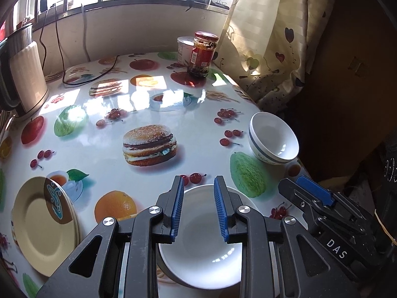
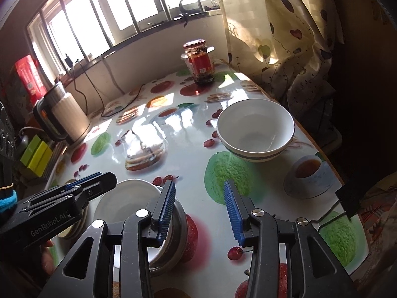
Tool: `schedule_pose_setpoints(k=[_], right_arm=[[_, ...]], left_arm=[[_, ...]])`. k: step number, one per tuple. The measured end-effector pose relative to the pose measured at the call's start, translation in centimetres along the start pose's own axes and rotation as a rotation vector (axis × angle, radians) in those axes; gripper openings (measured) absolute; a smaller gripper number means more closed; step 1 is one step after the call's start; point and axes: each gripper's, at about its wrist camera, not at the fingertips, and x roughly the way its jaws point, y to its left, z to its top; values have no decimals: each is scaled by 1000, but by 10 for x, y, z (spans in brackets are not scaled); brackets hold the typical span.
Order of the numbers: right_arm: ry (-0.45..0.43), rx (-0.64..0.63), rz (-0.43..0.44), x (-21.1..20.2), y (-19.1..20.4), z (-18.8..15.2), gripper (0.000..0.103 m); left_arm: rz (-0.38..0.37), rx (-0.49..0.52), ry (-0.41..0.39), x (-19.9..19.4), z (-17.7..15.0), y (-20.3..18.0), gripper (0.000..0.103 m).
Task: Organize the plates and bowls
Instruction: 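Withdraw both grippers and move them to the other blue-striped white bowl, then close both grippers on the rim of the blue-striped white bowl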
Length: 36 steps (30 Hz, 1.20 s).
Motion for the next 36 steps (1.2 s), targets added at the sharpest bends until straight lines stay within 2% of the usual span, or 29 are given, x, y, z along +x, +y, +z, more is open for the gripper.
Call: schedule_pose_setpoints(k=[4,12,17,29,32,36], right_arm=[[-20,14,-23,-3,-13,9,45],[-45,42,-64,-3,-38,24,46],[-52,51,-85,-1,-52,32,48],[-48,73,-159,16,-87,51,50],[-41,82,-172,23,-96,54,50],[-27,99,-186,32,-107,57,50]], left_arm=[[-10,11,-4,5,9,-8,26],[-20,22,-1,19,25,-24,26],[-21,37,7,30,34,-34,33],[-18,87,36,58,58,-61,33],[-50,75,63,70,63,-67,33],[-29,68,73,81,67,-73,34]])
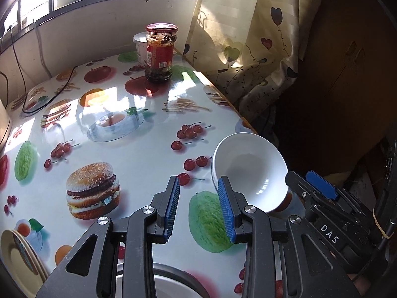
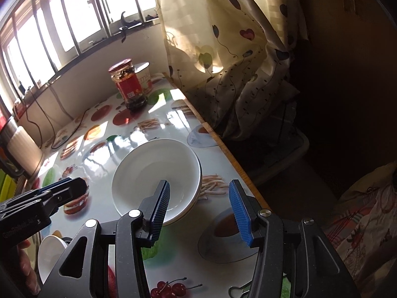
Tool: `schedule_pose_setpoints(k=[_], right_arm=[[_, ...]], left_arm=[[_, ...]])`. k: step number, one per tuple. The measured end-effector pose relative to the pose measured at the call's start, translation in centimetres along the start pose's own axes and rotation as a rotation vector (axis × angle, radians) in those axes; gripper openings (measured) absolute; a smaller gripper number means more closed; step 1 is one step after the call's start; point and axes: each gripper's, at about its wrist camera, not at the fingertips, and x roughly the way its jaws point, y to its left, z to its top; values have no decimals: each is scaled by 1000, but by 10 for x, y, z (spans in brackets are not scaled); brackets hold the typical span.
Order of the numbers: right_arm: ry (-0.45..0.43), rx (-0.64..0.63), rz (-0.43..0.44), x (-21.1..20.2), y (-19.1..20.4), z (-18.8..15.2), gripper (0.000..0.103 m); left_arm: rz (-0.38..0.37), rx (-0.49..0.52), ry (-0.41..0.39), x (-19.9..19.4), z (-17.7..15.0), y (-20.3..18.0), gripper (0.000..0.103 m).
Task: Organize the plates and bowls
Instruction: 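Close both grippers on the rim of the blue-striped white bowl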
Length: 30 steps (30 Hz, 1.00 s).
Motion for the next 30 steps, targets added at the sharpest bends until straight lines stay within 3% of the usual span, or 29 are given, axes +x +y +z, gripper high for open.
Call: schedule_pose_setpoints(k=[26,30], right_arm=[[48,-26,-11,39,-8,5,50],[45,-34,-9,39,-6,5,44]], left_arm=[[28,6,118,52,5,-16,33],[31,5,127,55,5,-16,33]])
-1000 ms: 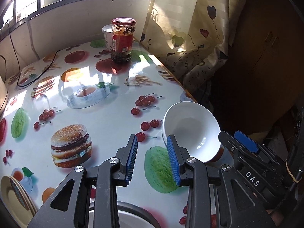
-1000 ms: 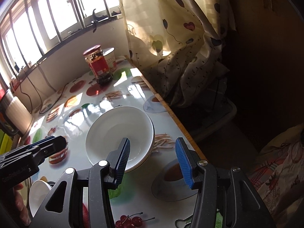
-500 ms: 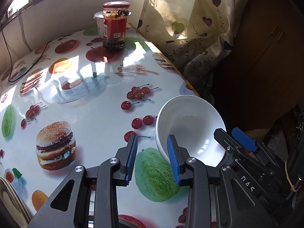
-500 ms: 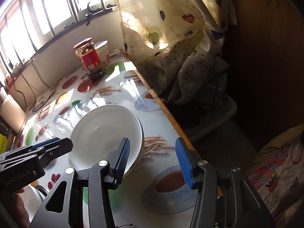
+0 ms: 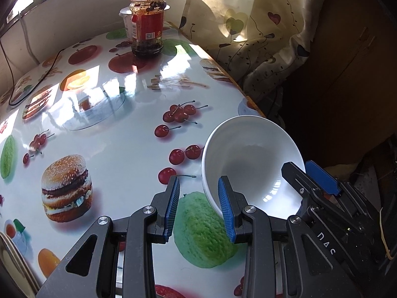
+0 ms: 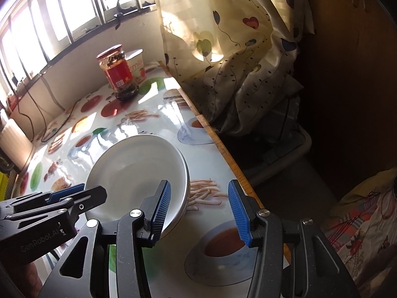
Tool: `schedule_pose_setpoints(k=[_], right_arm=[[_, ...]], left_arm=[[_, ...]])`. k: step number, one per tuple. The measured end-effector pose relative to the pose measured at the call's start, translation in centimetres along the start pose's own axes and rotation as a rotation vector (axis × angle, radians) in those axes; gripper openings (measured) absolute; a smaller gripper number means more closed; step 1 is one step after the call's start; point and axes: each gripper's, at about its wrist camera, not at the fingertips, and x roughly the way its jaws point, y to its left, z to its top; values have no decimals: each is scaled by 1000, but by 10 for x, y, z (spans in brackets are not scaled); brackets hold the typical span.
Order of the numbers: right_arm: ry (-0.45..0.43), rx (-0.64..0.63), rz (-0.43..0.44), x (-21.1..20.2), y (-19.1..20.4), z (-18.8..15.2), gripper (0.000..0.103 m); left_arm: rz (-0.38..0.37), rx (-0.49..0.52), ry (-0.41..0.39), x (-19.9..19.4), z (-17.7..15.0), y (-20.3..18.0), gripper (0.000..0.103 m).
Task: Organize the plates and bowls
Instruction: 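Close both grippers on the rim of the blue-striped white bowl, then lift the white bowl with both grippers and carry it toward the steel bowl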
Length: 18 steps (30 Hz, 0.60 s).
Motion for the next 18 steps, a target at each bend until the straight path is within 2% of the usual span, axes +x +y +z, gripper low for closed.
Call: schedule_pose_setpoints(k=[2,5,15,18], right_arm=[[4,-2,0,1,0,0,38],[3,1,11,3,0,0,34],[-1,-22,31,4,10,-1,19],[-1,-31,35,4,12,-2,16]], left_arm=[[2,4,0,0,0,-1,33],[2,8,0,1,0,-2,32],[-2,32,-10,0,0,-8,17],[3,34,-17,-1,0,-9,15]])
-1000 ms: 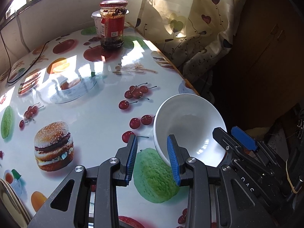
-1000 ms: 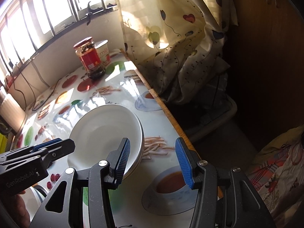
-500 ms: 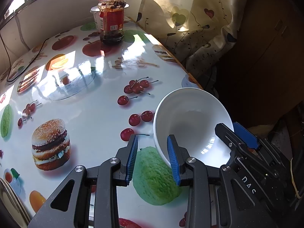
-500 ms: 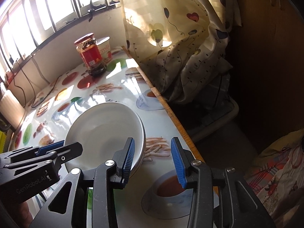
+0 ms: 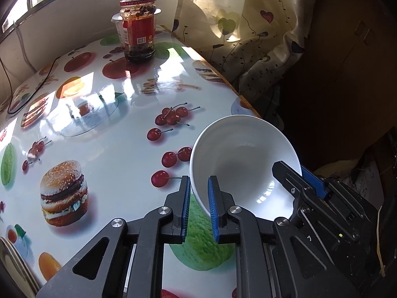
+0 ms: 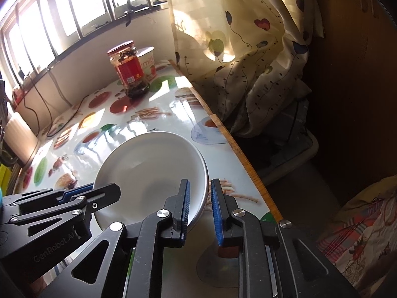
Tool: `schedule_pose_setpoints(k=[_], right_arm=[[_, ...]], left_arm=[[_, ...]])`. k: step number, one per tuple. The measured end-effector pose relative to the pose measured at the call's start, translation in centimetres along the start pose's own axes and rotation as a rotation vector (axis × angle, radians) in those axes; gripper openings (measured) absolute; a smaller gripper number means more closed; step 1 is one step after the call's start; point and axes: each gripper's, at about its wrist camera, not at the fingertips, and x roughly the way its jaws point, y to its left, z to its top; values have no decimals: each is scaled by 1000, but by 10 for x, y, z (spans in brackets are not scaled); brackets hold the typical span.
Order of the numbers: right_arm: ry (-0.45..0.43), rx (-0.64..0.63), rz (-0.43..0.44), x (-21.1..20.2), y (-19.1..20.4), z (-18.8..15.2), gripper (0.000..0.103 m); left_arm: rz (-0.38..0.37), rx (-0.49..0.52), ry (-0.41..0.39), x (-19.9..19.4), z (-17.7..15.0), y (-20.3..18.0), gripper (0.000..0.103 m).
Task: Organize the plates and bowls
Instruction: 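Lift the white bowl with both grippers and carry it toward the steel bowl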
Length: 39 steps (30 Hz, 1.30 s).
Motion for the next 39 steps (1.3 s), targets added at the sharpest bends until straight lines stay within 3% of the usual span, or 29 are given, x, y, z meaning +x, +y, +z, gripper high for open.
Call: schedule_pose_setpoints(k=[20,39], right_arm=[[3,-9,0,-1,4,0,15],[-63,-33,22,-44,23,-9,15]], left_arm=[[-8,-15,-20,-9,-3,5,15],[-20,-25,-85,-50,-16,15,15]])
